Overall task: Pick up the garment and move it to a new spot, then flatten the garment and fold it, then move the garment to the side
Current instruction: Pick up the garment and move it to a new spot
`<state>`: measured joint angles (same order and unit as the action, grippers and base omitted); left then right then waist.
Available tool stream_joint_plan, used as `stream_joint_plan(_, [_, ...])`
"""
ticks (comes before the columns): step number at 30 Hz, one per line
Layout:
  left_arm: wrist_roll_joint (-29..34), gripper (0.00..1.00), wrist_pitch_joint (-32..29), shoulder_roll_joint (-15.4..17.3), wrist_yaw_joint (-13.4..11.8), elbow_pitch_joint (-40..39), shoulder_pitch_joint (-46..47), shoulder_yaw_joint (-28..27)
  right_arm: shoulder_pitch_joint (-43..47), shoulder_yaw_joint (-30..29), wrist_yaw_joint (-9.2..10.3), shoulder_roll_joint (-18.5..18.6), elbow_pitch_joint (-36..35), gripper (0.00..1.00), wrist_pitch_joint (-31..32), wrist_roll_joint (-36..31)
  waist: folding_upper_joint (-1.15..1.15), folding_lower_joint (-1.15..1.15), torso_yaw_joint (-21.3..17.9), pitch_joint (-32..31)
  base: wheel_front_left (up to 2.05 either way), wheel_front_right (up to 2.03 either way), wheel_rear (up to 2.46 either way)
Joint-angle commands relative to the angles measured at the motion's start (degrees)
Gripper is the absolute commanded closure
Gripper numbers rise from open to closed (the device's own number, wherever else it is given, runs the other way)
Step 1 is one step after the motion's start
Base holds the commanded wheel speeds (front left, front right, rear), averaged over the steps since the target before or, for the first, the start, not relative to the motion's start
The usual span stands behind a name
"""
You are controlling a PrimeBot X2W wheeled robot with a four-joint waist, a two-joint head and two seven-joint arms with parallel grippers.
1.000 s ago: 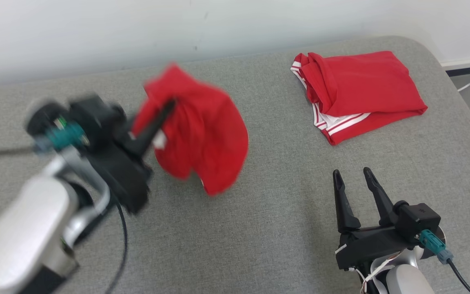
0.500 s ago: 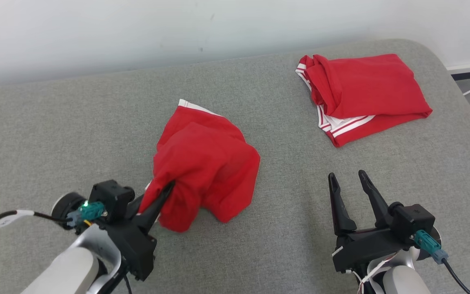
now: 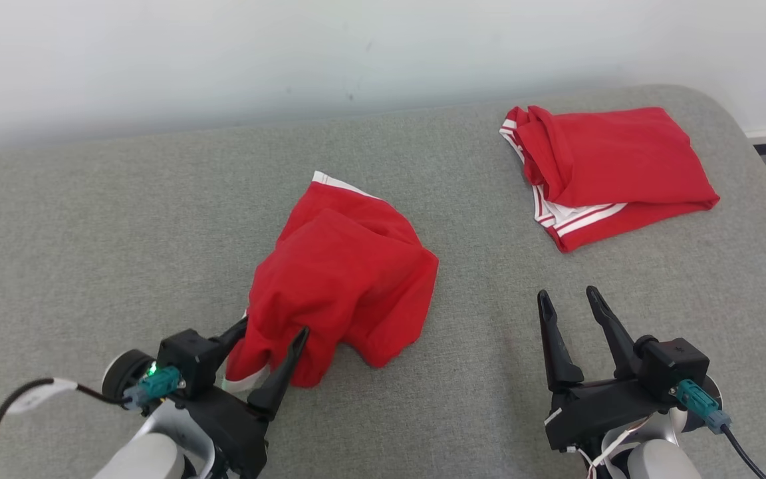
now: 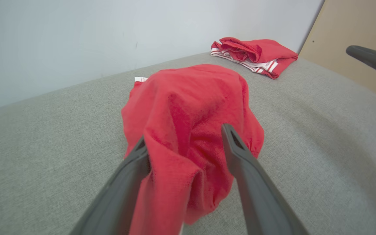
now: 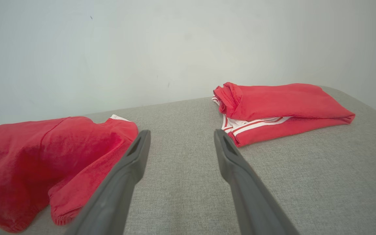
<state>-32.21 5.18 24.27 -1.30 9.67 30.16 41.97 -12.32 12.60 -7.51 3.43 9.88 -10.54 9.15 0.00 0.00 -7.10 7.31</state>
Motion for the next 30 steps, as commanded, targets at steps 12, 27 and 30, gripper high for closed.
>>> stream_joint_plan(12, [1.49,0.0,5.51,0.94,-8.03,-5.88,-8.03,-2.37,2.61,-0.79,0.04,0.31,-0.48,0.0,0.24,0.55,0.0,0.0,2.88,-2.37,0.0,0.0,0.0])
stream_joint_plan(27, [-0.45,0.0,6.36,1.46,-12.05,-9.53,-15.93,-2.42,2.93,-0.95,0.04,0.1,-0.89,0.0,0.32,0.75,0.0,0.0,4.26,-2.24,0.0,0.0,0.0])
stream_joint_plan(30, [-0.59,0.0,6.67,1.03,-11.71,-8.73,-16.67,-1.8,2.75,-0.87,0.04,0.07,-0.95,0.0,0.43,0.69,0.0,0.0,4.11,-2.0,0.0,0.0,0.0])
